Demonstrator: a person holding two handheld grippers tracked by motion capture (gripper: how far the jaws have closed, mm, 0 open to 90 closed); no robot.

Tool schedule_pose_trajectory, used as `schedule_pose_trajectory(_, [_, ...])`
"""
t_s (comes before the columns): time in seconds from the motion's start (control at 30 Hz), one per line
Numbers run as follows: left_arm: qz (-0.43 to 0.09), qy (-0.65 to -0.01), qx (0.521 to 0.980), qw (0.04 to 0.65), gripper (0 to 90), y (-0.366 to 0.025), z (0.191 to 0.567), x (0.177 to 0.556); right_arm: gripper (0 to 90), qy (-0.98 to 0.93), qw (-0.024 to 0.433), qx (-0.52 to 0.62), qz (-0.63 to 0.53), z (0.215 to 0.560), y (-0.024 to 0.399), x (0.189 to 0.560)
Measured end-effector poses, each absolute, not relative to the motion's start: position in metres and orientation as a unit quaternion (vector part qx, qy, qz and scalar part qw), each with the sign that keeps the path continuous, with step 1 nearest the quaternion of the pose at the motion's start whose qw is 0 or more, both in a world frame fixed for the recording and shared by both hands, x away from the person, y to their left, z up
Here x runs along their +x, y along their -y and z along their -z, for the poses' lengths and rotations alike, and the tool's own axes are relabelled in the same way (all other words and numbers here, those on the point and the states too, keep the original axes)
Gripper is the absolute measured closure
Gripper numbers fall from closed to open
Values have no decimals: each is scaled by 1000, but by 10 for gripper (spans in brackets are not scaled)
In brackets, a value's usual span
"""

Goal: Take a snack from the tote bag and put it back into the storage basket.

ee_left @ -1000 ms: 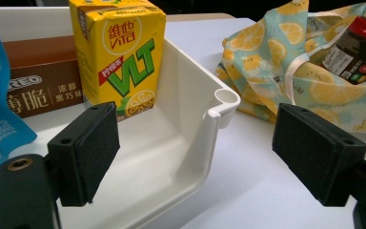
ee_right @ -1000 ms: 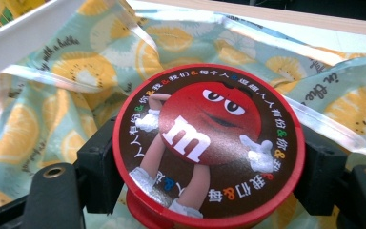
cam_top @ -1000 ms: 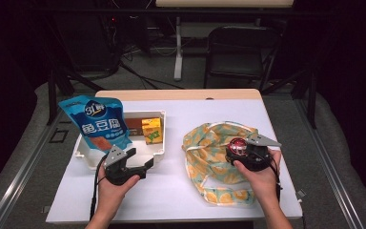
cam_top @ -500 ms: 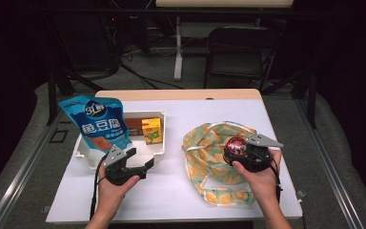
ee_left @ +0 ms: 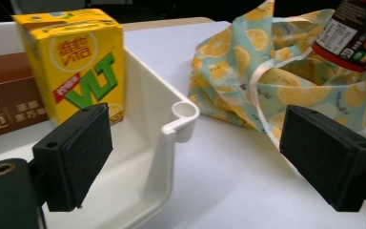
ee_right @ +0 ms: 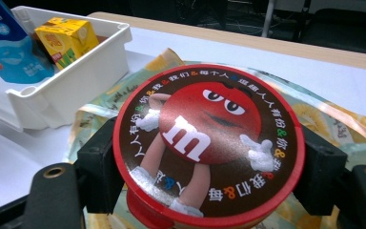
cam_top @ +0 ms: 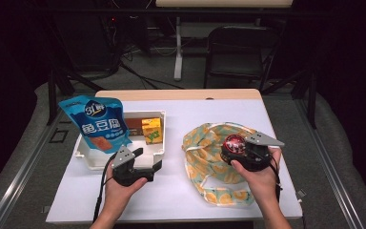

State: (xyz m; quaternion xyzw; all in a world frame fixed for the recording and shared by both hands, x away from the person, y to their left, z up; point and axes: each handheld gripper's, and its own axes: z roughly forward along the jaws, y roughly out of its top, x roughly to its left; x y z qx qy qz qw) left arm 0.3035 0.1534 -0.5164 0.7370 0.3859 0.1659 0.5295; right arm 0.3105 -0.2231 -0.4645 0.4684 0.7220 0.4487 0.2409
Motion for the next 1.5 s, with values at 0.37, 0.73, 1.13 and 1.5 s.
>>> schedule_pose_trajectory(0.37, [-154, -346, 759, 529, 50, -118, 516, 301, 251, -729, 234, 455, -455, 458, 211, 306])
schedule_pose_trajectory(0.73, [-143, -325, 766, 536, 28, -87, 516, 299, 251, -736, 225, 443, -460, 455, 200, 302])
schedule_pose_trajectory(1.13, [-136, -296, 773, 545, 14, -60, 517, 297, 251, -751, 209, 421, -464, 453, 182, 296])
schedule_pose_trajectory(1.5, [-135, -254, 781, 555, 17, -44, 514, 292, 250, -768, 192, 398, -463, 455, 161, 290])
